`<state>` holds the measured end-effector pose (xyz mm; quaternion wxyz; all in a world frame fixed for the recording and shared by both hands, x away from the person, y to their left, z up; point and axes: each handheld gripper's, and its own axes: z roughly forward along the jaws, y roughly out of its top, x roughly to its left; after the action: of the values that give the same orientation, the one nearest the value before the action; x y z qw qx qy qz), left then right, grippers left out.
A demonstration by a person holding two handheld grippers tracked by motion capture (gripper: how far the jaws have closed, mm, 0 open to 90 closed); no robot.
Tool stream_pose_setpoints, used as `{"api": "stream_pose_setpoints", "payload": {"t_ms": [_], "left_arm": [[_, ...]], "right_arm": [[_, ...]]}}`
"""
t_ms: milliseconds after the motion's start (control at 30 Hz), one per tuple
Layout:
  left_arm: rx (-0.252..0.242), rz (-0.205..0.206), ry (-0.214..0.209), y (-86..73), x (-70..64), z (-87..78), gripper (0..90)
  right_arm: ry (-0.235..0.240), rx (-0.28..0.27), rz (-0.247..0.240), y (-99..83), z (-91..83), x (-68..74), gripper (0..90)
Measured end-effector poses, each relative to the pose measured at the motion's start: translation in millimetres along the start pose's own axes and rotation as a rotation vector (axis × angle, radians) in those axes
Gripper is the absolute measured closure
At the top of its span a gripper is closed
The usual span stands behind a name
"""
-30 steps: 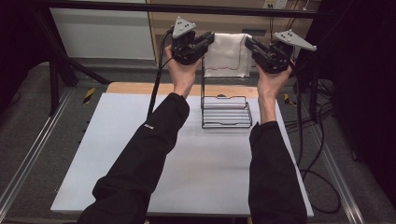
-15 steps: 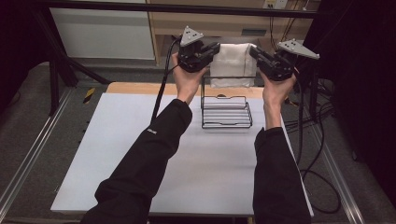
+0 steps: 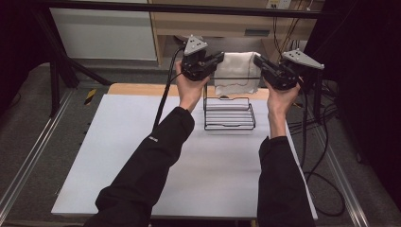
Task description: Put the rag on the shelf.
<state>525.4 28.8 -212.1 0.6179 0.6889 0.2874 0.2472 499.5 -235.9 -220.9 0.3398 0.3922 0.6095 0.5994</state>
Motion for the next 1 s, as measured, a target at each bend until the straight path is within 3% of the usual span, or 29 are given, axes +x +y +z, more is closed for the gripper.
{"api": "stream_pose_setpoints", "payload": {"t_ms": [333, 800, 1000], "left_arm": [[0.008, -0.001, -0.025, -4.3, -0.2, -7.3, 82.8], [0.029, -0.004, -0.069, -10.9, -12.0, -23.0, 82.4], [0.054, 0.020, -0.070, -14.3, -18.8, -27.7, 82.4]], "right_arm": [[0.015, -0.003, -0.007, -5.4, -6.1, 4.8, 82.6], [0.033, 0.011, -0.023, -10.5, -23.8, 10.7, 82.0], [0.040, 0.034, -0.035, -13.5, -30.7, 12.8, 82.0]]}}
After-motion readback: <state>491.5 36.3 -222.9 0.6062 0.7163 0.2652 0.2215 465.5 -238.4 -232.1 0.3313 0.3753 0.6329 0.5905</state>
